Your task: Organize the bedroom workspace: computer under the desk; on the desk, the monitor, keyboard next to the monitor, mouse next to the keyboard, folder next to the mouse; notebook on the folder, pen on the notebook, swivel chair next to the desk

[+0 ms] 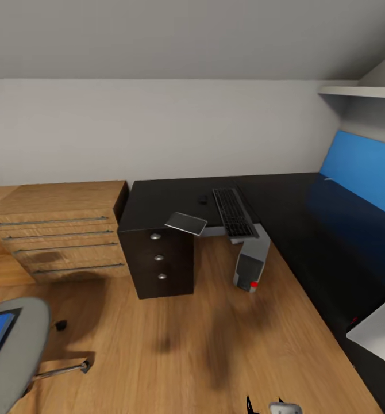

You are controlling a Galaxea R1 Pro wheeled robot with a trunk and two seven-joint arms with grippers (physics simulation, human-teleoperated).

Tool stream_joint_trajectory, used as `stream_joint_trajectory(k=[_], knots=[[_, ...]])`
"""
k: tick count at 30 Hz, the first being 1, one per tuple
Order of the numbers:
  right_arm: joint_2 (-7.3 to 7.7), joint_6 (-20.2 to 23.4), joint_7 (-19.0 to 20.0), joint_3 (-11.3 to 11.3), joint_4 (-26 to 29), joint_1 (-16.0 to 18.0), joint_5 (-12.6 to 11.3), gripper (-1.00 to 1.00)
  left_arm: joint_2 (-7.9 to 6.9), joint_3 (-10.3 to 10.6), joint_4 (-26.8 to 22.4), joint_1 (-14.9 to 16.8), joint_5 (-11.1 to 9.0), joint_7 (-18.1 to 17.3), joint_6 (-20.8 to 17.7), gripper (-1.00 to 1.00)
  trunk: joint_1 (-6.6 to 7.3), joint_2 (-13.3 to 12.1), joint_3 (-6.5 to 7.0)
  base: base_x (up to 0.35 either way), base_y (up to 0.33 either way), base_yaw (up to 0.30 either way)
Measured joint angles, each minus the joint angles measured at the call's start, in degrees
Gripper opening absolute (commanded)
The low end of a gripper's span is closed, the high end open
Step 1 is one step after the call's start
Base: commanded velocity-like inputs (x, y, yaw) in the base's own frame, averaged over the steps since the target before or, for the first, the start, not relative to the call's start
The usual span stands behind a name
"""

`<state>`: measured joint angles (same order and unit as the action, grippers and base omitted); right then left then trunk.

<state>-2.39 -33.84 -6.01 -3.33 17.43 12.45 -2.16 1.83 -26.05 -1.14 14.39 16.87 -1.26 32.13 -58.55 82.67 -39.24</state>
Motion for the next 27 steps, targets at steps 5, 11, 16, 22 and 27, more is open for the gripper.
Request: stream_joint_trajectory(k=[5, 11, 16, 22, 27], knots=[[0.02, -0.01, 0.03, 0.0, 0.01, 0.0, 0.0, 1.0, 0.0, 0.0, 0.0, 0.0, 0.01, 0.01, 0.0, 1.0, 0.0, 0.0, -0.15, -0.271, -0.156, 0.067], [0.02, -0.03, 0.04, 0.0, 0.01, 0.0, 0.0, 1.0, 0.0, 0.0, 0.01, 0.01, -0.01, -0.01, 0.0, 1.0, -0.01, 0.0, -0.19, -0.297, -0.113, 0.015], [0.03, -0.03, 0.05, 0.0, 0.01, -0.02, 0.0, 1.0, 0.0, 0.0, 0.0, 0.01, 0.01, -0.01, 0.0, 1.0, -0.01, 0.0, -0.2, -0.307, -0.063, 0.003], [0.01, -0.03, 0.05, 0.0, -0.05, -0.02, 0.06, 1.0, 0.05, 0.0, 0.0, 0.01, 0.0, -0.01, 0.01, 1.0, -0.01, 0.0, -0.2, -0.317, -0.013, 0.001], [0.0, -0.03, 0.05, 0.0, -0.07, -0.01, 0.08, 1.0, 0.05, 0.0, 0.0, 0.01, -0.02, -0.01, 0.01, 1.0, -0.01, 0.0, -0.2, -0.323, -0.003, 0.0]])
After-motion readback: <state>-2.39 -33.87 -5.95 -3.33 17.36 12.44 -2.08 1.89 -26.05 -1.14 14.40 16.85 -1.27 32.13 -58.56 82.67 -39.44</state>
